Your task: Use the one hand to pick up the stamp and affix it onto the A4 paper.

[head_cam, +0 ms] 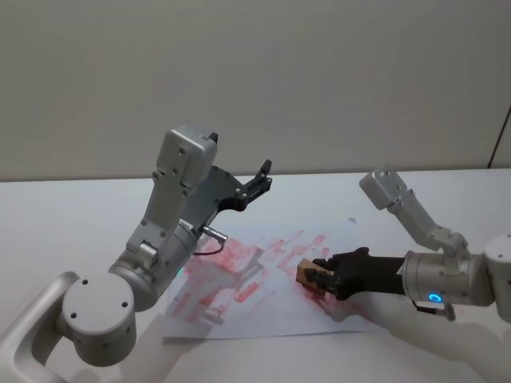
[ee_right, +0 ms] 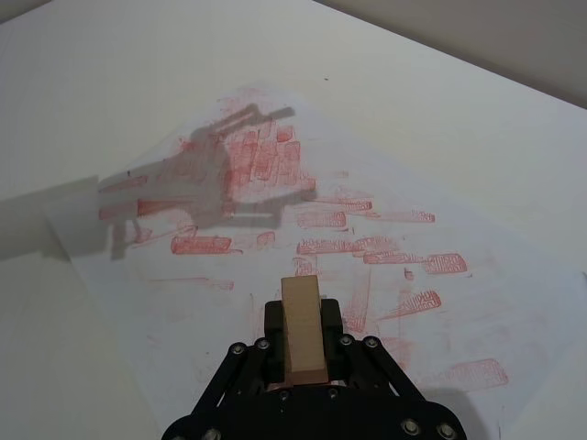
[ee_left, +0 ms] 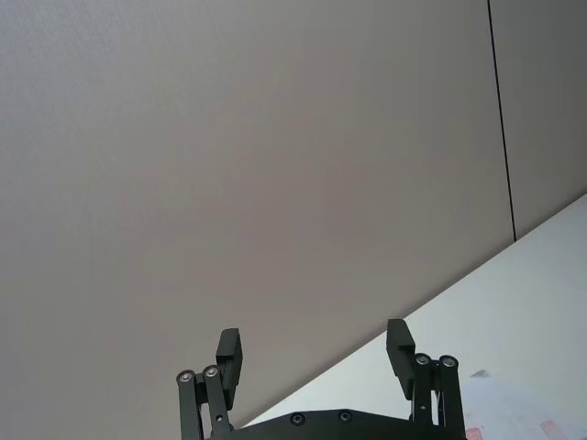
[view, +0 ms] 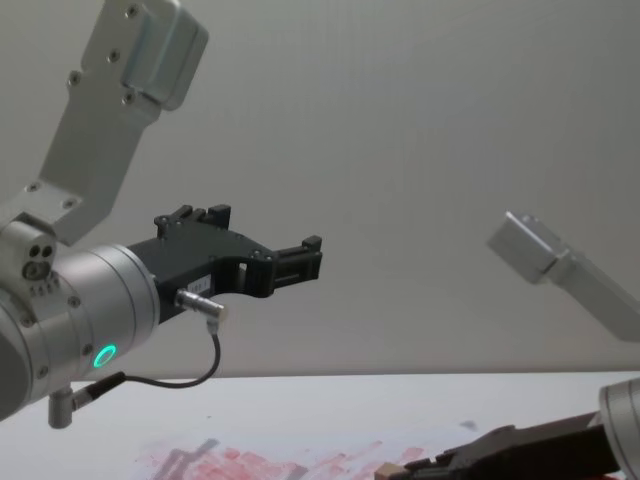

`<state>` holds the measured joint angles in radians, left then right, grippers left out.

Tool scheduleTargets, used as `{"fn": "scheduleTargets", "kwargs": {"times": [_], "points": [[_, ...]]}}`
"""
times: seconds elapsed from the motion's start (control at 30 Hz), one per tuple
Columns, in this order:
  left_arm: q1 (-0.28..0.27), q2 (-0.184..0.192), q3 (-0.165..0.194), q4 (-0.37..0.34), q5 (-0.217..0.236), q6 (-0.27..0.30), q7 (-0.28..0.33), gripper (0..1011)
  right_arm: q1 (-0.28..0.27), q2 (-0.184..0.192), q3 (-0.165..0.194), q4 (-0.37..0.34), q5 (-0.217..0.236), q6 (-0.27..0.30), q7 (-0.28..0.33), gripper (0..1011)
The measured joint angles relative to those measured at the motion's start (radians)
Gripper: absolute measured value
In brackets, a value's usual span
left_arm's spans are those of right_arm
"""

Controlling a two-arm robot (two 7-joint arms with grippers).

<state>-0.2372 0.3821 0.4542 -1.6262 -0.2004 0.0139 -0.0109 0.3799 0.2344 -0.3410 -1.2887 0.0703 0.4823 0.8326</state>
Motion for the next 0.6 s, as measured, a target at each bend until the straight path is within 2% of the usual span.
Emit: {"fn": "scheduleTargets", "kwargs": {"times": [0.3,0.6], "points": [[0.0,0.0,0.0,0.0,0.0,0.0,0.0,1001,0.03,-0.008,-0.012,0.042,-0.026,0.026,0.039,225],[0.0,0.0,0.0,0.0,0.0,0.0,0.0,1001,0.039,-0.008,-0.022,0.051,-0.047,0.018,0.046,225]]}}
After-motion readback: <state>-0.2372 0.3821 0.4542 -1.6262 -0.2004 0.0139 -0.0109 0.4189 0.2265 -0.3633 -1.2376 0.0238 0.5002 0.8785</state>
